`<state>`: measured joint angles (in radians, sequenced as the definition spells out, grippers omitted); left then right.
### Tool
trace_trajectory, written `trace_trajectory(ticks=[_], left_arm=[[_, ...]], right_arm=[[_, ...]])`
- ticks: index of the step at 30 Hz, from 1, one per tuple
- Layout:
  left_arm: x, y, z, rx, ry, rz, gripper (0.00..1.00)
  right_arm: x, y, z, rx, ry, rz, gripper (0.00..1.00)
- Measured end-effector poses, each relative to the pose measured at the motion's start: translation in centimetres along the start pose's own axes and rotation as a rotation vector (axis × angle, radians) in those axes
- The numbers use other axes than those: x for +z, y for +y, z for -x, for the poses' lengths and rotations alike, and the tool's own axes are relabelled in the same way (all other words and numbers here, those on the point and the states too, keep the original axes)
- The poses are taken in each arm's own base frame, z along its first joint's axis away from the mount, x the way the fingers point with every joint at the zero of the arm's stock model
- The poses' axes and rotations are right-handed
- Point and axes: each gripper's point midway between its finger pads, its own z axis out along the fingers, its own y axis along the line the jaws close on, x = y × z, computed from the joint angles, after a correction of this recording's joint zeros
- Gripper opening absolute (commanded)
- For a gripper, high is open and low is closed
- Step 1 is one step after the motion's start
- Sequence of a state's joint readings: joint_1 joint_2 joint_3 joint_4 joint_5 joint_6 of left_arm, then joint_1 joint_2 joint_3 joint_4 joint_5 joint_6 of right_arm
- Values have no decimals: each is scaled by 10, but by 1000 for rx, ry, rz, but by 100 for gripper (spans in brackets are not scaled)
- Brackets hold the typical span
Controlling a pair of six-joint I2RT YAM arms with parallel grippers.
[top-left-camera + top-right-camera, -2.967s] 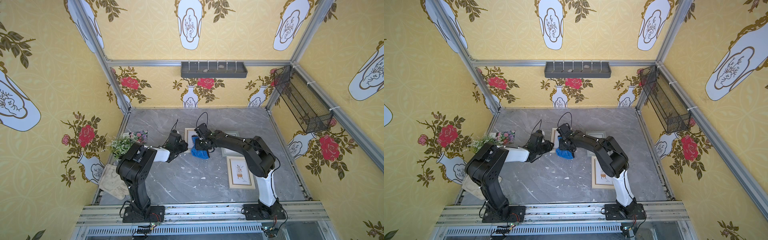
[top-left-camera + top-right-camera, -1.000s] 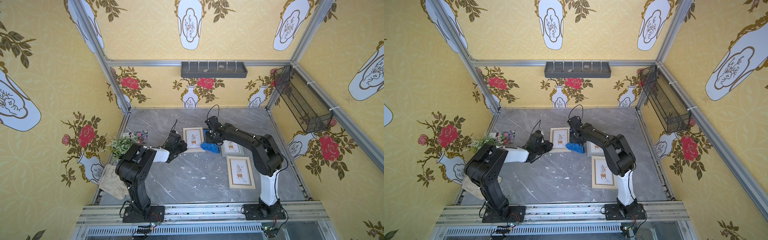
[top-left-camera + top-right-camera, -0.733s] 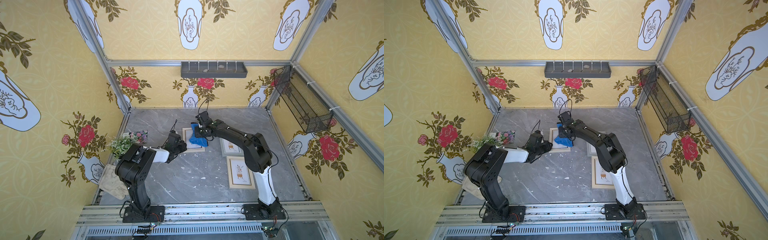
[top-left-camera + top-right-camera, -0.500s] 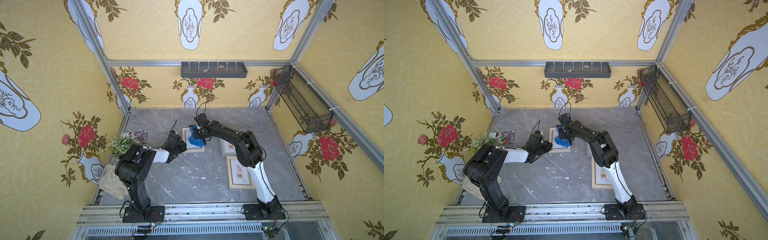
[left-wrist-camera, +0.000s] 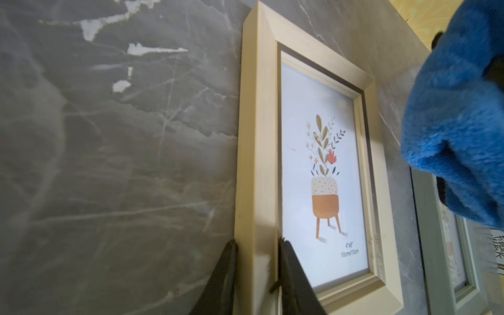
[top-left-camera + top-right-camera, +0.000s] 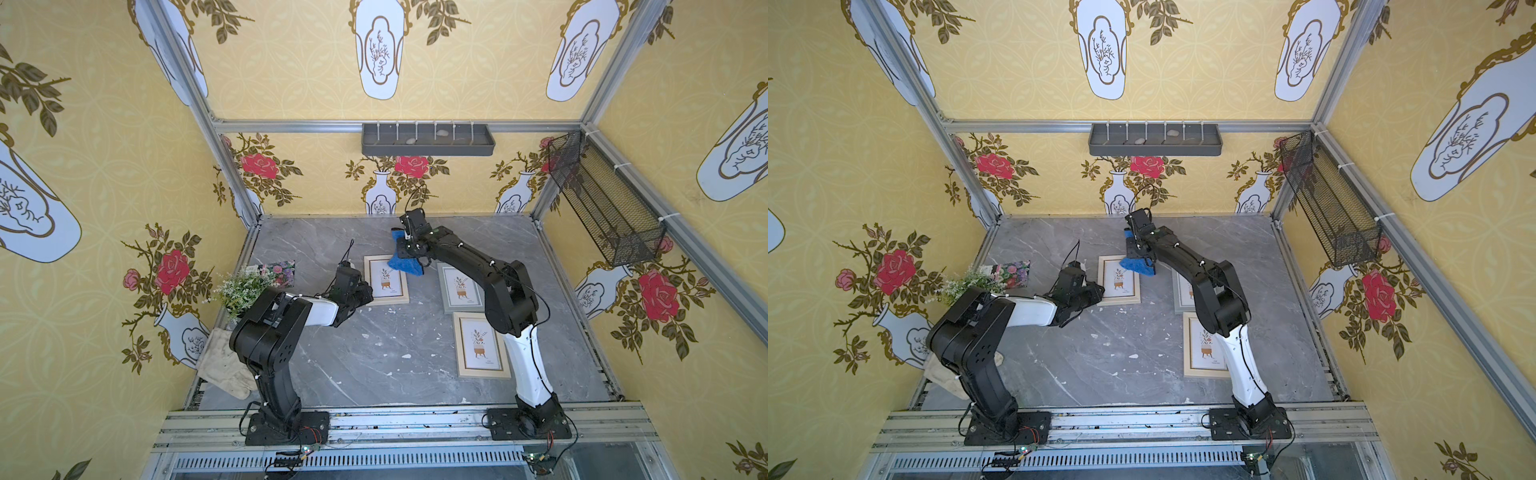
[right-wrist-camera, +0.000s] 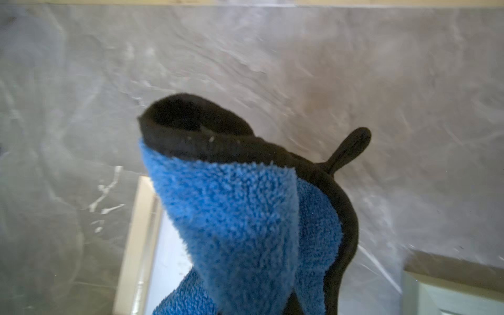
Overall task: Wipe the picture frame with a cloth
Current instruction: Wipe the dirt from the picture frame.
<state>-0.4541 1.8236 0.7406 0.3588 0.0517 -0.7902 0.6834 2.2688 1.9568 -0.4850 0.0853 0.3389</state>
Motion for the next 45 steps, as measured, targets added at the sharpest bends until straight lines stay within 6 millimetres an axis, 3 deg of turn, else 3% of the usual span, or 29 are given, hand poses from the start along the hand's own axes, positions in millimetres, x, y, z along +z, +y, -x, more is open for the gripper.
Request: trace_trajectory(ticks=[3, 5, 10, 15, 19, 23, 27, 29, 33, 38, 42, 45], left_arm=[[0, 0, 0, 0, 0, 0, 21], [0, 0, 0, -1, -1, 2, 21], [-1, 0, 1, -3, -2, 4, 21], [0, 1, 0, 0, -1, 4, 21], [0, 1, 0, -1, 2, 6, 21], [0, 1, 1, -1, 4, 8, 21], [0, 1, 1, -2, 5, 8, 21], [0, 1, 0, -2, 6, 8, 20], [0, 1, 0, -4, 6, 9, 20], [1, 3, 2, -14, 11, 4, 20], [3, 5, 8, -21, 2, -4, 20], [4, 6, 9, -19, -2, -3, 20]], right_arm=[[16, 35, -6, -49, 7, 68, 13], [29, 41, -16, -59, 34, 81, 12], [47, 13, -50, -26, 132, 30, 12], [21, -15, -62, 5, 157, -18, 12], [-5, -43, -56, 37, 139, -88, 13], [-20, -14, -41, 13, 94, -27, 14], [-6, 11, -36, -8, 88, 19, 13], [8, 10, -42, -10, 105, 12, 12], [27, -1, -74, -15, 173, -16, 12], [5, 9, -105, -51, 205, -4, 12], [-25, 21, -146, -76, 276, 8, 12], [-50, 17, -163, -63, 315, 12, 13]])
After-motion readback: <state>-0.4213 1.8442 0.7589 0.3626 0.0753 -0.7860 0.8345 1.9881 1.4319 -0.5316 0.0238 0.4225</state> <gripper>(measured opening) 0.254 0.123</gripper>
